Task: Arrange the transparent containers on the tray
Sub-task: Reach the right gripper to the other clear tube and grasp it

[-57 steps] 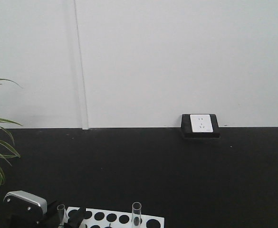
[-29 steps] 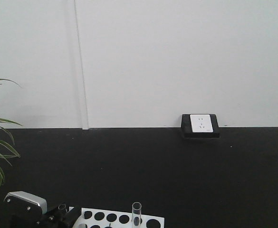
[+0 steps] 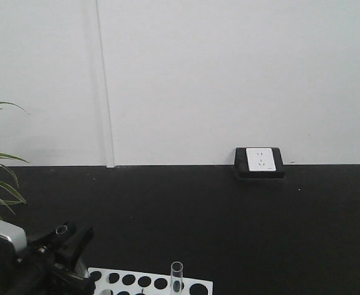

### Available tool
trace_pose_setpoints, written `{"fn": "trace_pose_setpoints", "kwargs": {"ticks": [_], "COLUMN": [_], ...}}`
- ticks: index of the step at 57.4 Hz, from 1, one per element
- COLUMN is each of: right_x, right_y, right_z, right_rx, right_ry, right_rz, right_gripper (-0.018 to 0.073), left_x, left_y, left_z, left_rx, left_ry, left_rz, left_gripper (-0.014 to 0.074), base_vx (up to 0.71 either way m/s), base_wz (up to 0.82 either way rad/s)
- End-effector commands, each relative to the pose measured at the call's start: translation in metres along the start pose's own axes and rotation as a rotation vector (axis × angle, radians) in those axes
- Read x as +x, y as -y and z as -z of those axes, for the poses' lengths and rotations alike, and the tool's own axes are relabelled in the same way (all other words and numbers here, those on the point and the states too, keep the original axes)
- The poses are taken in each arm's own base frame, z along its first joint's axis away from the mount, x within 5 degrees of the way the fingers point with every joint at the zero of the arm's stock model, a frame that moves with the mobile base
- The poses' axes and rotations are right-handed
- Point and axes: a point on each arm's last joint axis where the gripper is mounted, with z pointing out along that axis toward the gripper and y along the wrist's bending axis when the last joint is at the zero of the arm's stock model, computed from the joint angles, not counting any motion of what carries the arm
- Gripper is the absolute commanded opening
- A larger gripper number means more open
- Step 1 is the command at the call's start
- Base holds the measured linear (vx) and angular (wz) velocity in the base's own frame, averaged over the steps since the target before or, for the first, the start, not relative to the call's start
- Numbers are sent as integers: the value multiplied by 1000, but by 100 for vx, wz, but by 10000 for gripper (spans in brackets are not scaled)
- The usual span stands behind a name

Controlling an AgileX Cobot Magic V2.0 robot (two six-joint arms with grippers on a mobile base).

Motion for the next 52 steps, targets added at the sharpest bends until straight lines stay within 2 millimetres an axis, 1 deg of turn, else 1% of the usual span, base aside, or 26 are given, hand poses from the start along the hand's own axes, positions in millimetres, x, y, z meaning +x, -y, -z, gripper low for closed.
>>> {"fn": "trace_pose_setpoints", "kwargs": {"ticks": [1, 11, 17, 21, 25, 27, 30, 37, 43, 47, 52], "right_x": [-18, -19, -18, -11, 2, 8, 17, 25, 28, 33, 36], "right_y": [1, 1, 0, -2, -2, -3, -5, -19, -36, -51, -69], "right_z": [2, 2, 2, -3, -9, -12, -14, -15, -19, -26, -35], "right_rx": [6, 5, -8, -25, -35, -37, -54, -158, -271, -358, -436], "right_ry": [114, 122, 120, 127, 145, 150, 159, 161, 131, 92, 89], "right_rz": [13, 8, -36, -108, -184, -196, -166, -64, 5, 36, 61], "right_gripper": [365, 365, 365, 365, 365, 365, 365, 365, 365, 365, 367], "left_x": [-36, -58, -67, -72, -76, -77, -79, -82, -82, -83, -83], "left_y": [6, 8, 9, 10, 10, 10, 11, 11, 11, 11, 11], "left_z": [11, 36, 52, 63, 73, 77, 82, 91, 93, 93, 93], "left_rx": [23, 18, 15, 13, 11, 10, 9, 8, 8, 8, 8], "left_ry": [155, 117, 89, 68, 47, 38, 27, 19, 17, 19, 19], "left_rz": [-26, -39, -39, -39, -44, -46, -47, -52, -53, -53, -53], "left_gripper": [71, 72, 72, 72, 72, 72, 72, 72, 72, 72, 72], "base_vx": [0, 0, 0, 0, 0, 0, 0, 0, 0, 0, 0], "base_wz": [0, 0, 0, 0, 0, 0, 0, 0, 0, 0, 0]}}
